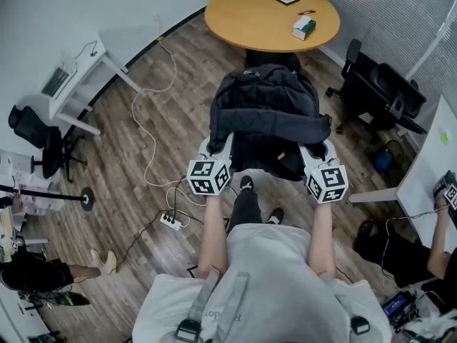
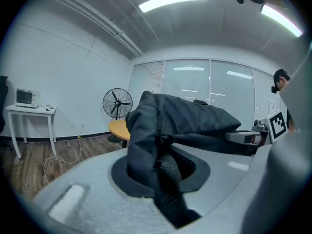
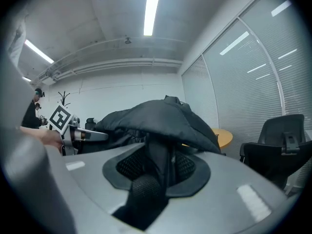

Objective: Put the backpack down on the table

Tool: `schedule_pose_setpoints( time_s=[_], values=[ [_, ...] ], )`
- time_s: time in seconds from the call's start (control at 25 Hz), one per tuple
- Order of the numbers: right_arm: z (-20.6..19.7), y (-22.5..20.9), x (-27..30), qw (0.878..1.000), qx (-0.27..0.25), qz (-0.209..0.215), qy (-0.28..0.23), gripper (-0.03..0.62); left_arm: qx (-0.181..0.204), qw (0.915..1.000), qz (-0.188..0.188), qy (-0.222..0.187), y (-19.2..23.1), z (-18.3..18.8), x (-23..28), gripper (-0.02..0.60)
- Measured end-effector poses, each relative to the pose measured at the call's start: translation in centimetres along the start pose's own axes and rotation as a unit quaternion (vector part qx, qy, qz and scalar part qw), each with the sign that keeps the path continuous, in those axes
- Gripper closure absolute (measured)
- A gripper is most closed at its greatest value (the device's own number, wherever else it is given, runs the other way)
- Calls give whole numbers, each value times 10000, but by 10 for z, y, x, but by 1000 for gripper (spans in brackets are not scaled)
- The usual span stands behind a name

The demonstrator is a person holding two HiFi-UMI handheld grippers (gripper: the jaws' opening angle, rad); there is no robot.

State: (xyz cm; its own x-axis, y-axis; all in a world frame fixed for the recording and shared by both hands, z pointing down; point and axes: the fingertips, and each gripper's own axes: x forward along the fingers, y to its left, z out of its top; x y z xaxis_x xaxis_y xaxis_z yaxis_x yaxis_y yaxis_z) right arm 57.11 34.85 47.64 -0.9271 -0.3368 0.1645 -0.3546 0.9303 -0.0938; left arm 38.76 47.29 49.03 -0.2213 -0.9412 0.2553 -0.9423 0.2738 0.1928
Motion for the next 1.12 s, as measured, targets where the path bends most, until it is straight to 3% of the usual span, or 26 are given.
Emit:
schedule_pose_setpoints(
  time_s=[0.48, 0.88, 1.12],
  values=[
    [14, -17, 71, 9995, 80, -288, 109, 465, -87, 9995, -276, 103, 50, 20, 73, 508],
    [49, -10, 219, 9970, 81, -774, 35, 467, -57, 9966, -817, 130, 168, 80, 172, 509],
    [68, -11, 274, 9925, 3, -1222, 40, 467, -86, 9920, -1251, 137, 208, 104, 223, 509]
  ],
)
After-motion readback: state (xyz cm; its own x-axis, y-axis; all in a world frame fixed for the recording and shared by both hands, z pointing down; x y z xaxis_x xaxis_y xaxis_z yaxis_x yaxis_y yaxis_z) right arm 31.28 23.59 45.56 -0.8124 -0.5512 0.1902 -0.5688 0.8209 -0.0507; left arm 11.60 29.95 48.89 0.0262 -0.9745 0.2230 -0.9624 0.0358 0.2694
